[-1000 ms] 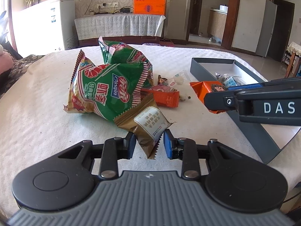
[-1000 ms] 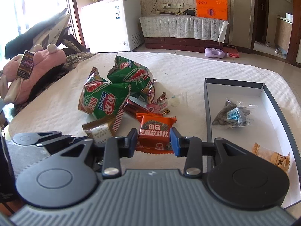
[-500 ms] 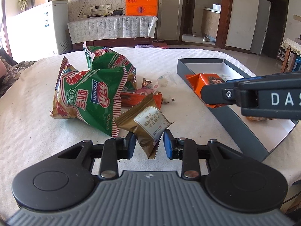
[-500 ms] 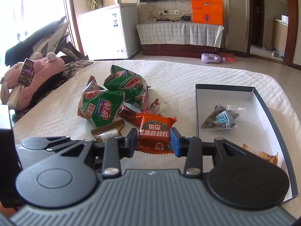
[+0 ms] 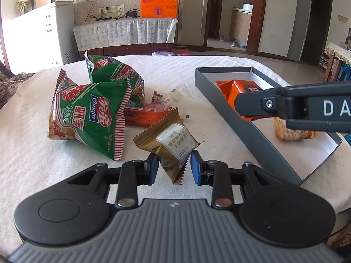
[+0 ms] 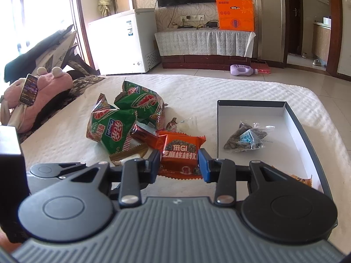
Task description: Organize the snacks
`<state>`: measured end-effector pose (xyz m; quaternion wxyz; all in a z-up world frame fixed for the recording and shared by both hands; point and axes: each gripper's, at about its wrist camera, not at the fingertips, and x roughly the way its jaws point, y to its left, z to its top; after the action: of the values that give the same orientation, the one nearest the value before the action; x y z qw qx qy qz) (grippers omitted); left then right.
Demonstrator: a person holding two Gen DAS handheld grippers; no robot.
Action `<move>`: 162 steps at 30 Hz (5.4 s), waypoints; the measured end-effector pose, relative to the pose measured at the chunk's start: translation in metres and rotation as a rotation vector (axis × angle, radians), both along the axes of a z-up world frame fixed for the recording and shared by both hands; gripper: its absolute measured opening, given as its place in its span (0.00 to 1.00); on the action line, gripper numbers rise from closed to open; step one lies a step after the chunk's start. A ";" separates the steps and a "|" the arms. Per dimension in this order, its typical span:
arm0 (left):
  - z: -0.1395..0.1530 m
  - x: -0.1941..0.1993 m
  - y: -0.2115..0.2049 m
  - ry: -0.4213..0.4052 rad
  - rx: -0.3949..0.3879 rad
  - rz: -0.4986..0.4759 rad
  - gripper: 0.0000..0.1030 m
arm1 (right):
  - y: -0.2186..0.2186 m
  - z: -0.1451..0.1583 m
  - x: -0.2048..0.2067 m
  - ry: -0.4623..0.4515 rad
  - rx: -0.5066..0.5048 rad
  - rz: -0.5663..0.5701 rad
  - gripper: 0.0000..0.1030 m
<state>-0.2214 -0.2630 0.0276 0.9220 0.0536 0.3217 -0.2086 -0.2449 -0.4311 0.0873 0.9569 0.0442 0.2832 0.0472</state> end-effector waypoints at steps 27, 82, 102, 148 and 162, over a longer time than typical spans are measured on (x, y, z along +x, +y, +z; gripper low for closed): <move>0.001 0.004 -0.031 0.019 -0.007 -0.055 0.15 | -0.033 0.001 -0.013 -0.011 0.024 -0.072 0.40; -0.014 0.053 -0.055 -0.036 0.012 -0.035 0.11 | -0.037 -0.005 -0.002 0.013 0.022 -0.083 0.39; 0.032 0.026 -0.058 -0.173 -0.008 -0.081 0.10 | -0.044 0.005 -0.011 -0.045 0.004 -0.127 0.40; 0.001 0.121 -0.192 -0.081 0.020 -0.278 0.10 | -0.109 -0.004 -0.031 -0.008 -0.016 -0.271 0.39; -0.009 0.122 -0.204 -0.091 0.043 -0.311 0.20 | -0.107 -0.006 -0.029 0.007 -0.025 -0.260 0.39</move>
<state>-0.0992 -0.4672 0.0186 0.8908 0.1321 0.2719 -0.3393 -0.2738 -0.5379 0.0817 0.9544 0.0687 0.2791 -0.0810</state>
